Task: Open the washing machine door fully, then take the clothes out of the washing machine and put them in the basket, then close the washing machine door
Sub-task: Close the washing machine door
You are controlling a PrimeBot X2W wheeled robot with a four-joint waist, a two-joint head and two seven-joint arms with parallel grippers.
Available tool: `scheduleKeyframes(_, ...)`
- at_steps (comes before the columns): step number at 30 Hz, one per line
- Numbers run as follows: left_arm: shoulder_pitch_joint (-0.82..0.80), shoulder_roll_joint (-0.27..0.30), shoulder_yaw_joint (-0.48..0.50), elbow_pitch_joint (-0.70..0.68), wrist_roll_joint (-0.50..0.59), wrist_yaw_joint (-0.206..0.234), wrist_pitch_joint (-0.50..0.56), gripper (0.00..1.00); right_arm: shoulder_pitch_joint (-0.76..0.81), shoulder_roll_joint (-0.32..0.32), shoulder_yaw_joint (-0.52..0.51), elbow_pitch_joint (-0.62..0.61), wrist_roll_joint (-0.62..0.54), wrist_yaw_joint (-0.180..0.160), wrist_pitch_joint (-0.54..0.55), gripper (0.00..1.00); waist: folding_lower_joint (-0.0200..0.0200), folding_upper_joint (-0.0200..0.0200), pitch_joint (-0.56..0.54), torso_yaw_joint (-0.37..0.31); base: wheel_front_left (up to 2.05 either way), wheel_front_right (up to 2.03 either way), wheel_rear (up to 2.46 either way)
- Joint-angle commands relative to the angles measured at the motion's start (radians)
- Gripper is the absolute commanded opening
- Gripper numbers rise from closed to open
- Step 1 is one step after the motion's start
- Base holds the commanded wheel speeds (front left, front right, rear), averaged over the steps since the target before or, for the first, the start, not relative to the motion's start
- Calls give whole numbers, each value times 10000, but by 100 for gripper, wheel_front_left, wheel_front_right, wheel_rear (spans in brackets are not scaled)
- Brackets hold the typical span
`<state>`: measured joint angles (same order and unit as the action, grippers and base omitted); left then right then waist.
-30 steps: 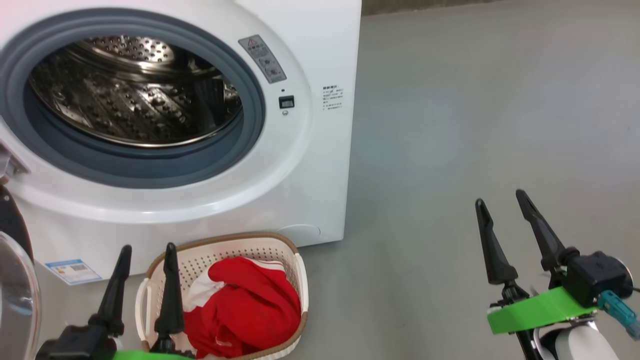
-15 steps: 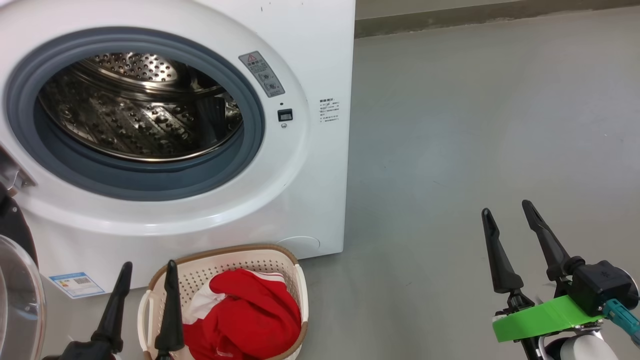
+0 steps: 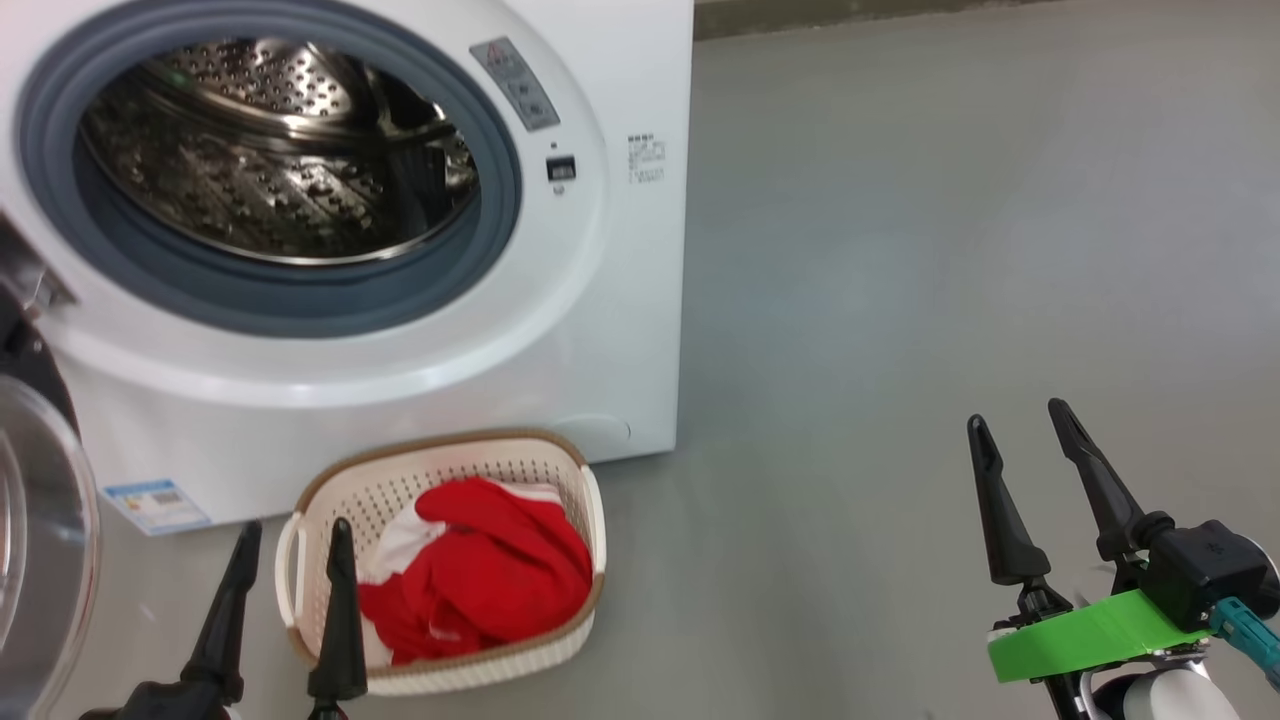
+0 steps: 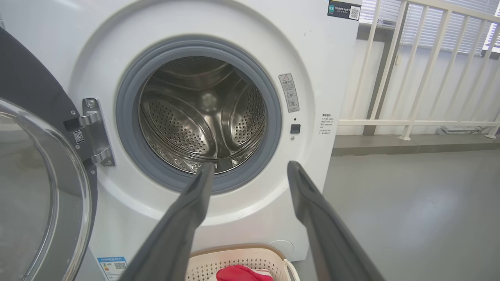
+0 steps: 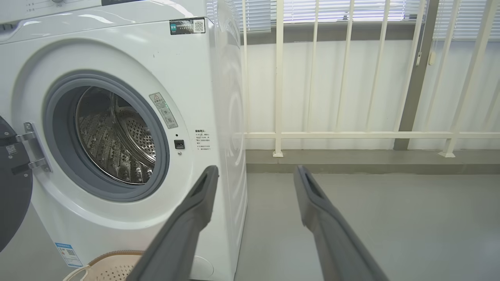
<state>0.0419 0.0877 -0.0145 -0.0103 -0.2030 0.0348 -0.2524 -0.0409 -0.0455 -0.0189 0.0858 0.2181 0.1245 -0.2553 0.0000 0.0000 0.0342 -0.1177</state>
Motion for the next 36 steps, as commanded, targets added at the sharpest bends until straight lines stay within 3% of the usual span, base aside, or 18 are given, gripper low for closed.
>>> scheduleKeyframes(1, -290, 172, 299, -320, 45, 70, -59, 100, -183, -47, 193, -246, -1, 62, -65, 100, 0, 0, 26, 8, -186, 186, 0)
scheduleKeyframes(11, -361, 187, 249, -392, 88, 159, -76, 100, -234, -47, 121, -190, 32, 62, -65, 100, 0, 0, 41, 61, -103, 103, 0)
scheduleKeyframes(27, -371, 152, 181, -543, 91, 319, -86, 100, -213, -47, 103, -208, 32, 62, -65, 100, 0, 0, 37, 299, -2, 2, 0)
scheduleKeyframes(36, -269, 145, 196, -696, 234, 612, -88, 100, -135, -47, 139, -220, -21, 62, -65, 100, 0, 0, -91, 830, 0, 0, 0)
